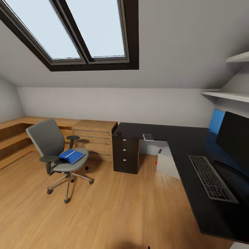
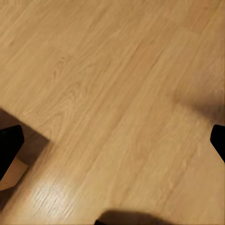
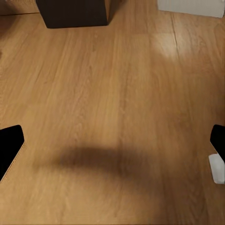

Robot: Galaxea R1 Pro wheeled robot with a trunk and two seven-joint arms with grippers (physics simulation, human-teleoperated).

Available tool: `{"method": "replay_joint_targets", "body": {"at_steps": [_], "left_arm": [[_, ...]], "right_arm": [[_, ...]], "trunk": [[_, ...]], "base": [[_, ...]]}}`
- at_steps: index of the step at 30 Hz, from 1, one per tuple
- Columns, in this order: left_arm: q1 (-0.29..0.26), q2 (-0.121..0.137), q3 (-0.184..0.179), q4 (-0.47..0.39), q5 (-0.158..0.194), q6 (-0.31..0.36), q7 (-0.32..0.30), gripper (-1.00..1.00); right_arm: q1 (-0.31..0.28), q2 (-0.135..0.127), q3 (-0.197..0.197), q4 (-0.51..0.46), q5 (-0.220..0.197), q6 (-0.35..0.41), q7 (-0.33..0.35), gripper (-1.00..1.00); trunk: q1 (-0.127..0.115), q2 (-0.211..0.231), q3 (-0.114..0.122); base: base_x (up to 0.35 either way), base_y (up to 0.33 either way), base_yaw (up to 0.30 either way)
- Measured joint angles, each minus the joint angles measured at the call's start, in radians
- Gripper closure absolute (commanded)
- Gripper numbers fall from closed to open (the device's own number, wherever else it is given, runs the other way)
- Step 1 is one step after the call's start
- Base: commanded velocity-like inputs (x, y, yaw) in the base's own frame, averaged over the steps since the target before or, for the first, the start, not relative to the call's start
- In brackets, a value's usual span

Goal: In the bedroom, organize the workspace by keeping the computer under the desk, ensuring the monitor is on the desk, placing the keyboard on the desk next to the monitor, placing the mouse on the desk next to the keyboard, moving the folder from the swivel chair onto the desk next to the mouse, stacking the notebook on top of the folder with the pen on top of the notebook, and positioning the swivel chair next to the desk.

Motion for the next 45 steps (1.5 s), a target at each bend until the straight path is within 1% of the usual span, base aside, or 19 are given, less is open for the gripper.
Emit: {"method": "replay_joint_targets", "body": {"at_steps": [12, 21, 45], "left_arm": [[0.000, 0.001, 0.000, 0.000, -0.001, -0.001, 0.000, -1.00], [0.000, 0.001, 0.000, 0.000, -0.005, -0.001, 0.001, -1.00], [0.000, 0.001, 0.000, 0.000, -0.006, -0.026, 0.000, -1.00]], "right_arm": [[0.000, 0.001, 0.000, 0.000, 0.000, -0.020, -0.001, -1.00], [0.000, 0.001, -0.001, 0.002, 0.000, -0.021, 0.000, -1.00], [0.000, 0.001, -0.001, 0.002, 0.000, -0.021, 0.000, -1.00]], "trunk": [[0.000, 0.000, 0.000], [0.000, 0.000, 0.000], [0.000, 0.000, 0.000]], "base": [[0.310, 0.158, 0.000], [0.327, 0.026, 0.000], [0.329, -0.081, 0.003]]}}
